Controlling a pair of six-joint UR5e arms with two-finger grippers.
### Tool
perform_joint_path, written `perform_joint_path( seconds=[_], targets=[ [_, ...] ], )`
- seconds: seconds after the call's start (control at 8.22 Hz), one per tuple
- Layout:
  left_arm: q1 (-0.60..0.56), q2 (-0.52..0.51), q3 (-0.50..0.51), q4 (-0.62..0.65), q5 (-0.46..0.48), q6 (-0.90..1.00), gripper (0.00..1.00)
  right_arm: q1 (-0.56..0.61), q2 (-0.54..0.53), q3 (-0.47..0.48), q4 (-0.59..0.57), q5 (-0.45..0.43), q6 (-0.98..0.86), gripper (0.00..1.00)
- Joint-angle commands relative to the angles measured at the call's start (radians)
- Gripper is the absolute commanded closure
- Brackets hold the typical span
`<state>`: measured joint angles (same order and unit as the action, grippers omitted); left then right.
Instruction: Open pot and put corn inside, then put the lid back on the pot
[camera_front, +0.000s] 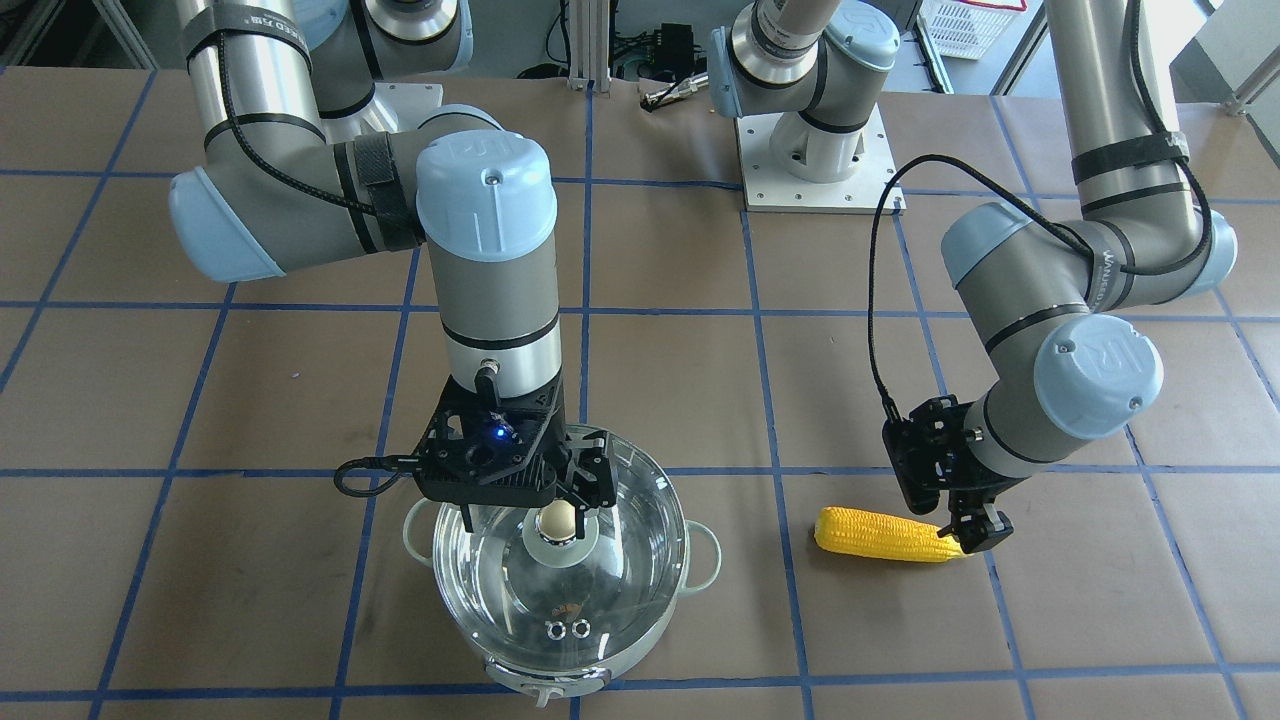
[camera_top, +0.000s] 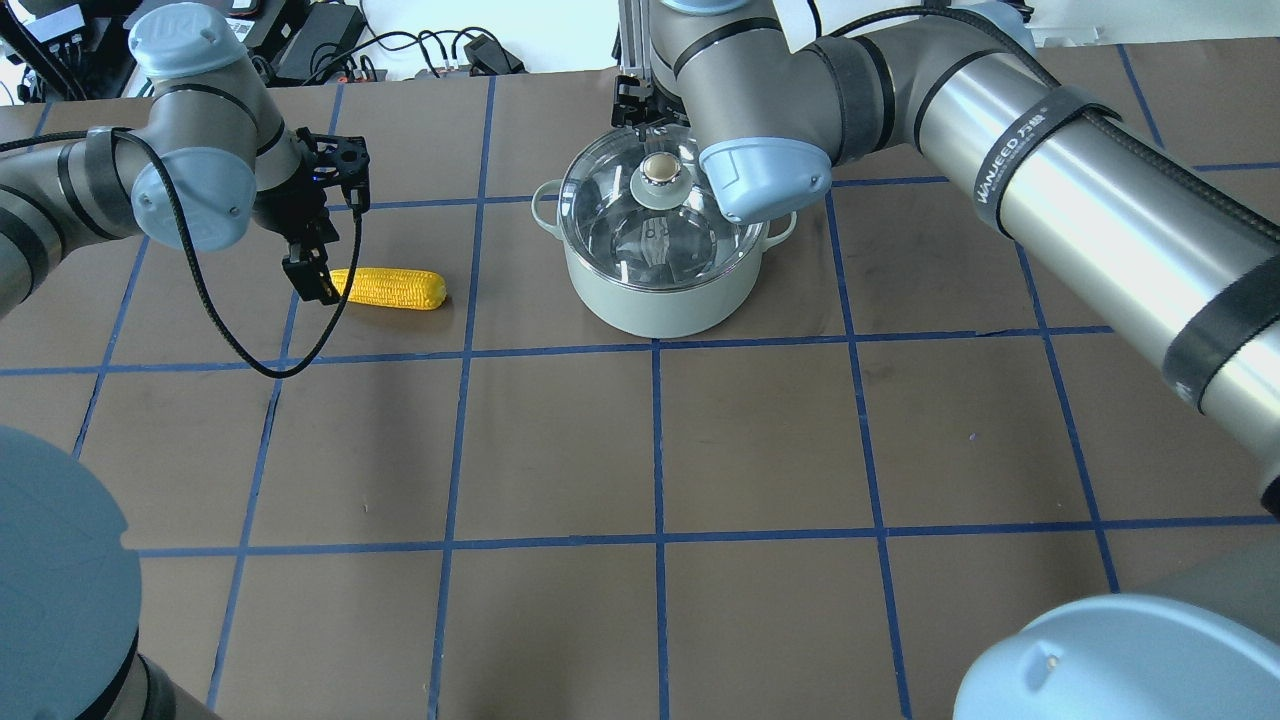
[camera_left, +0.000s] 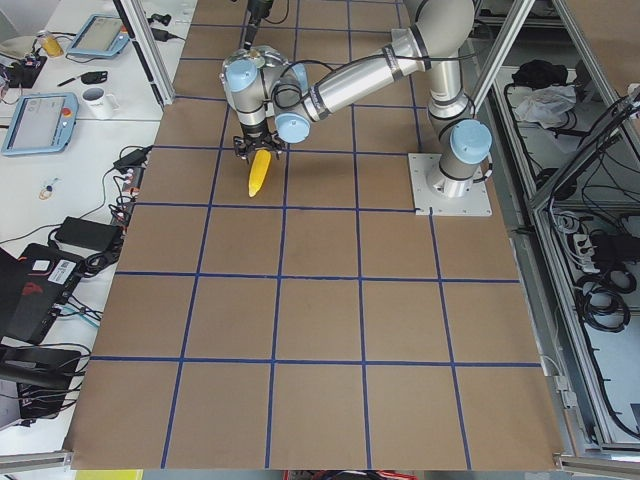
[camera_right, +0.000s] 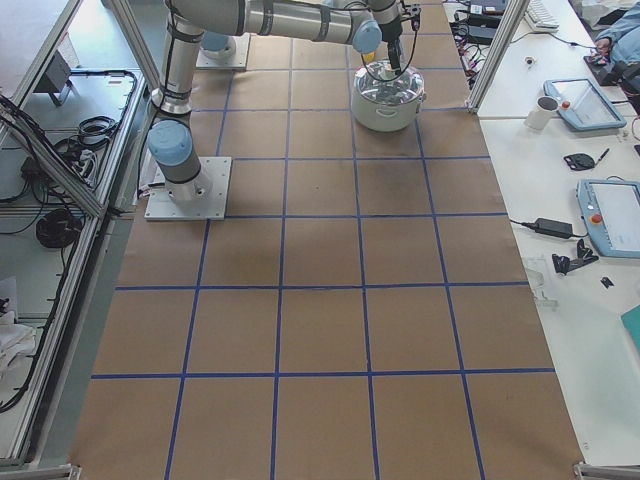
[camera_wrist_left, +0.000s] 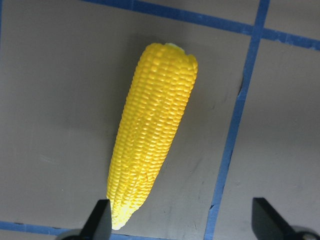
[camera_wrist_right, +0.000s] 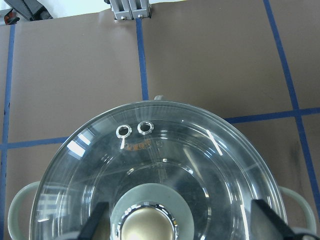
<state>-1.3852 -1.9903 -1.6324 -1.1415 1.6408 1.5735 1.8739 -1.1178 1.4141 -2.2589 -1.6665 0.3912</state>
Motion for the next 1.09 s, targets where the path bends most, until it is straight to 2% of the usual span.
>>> perform_joint_path(
  seconds=[0.0,0.12,0.36,0.85,0.97],
  targets=[
    [0.0,-0.057,-0.003,0.086,-0.007,0.12,0.0,0.013,0.03,0.003,-0.005,-0.003,0.003,0.0],
    [0.0,-0.076,-0.003,0.112,-0.009,0.175,0.0,0.014,0.044,0.003,-0.007,-0.004,0.0,0.0],
    [0.0,-0.084,-0.004,0.154,-0.013,0.227,0.0,0.014,0.042,0.0,-0.005,-0.001,-0.008,0.07],
    [0.0,-0.119,-0.018,0.154,-0.012,0.249,0.0,0.036,0.049,-0.001,-0.007,-0.001,-0.002,0.07],
    [0.0,-0.123,-0.018,0.144,-0.012,0.25,0.0,0.036,0.049,-0.001,-0.007,-0.001,-0.002,0.2]
  ],
)
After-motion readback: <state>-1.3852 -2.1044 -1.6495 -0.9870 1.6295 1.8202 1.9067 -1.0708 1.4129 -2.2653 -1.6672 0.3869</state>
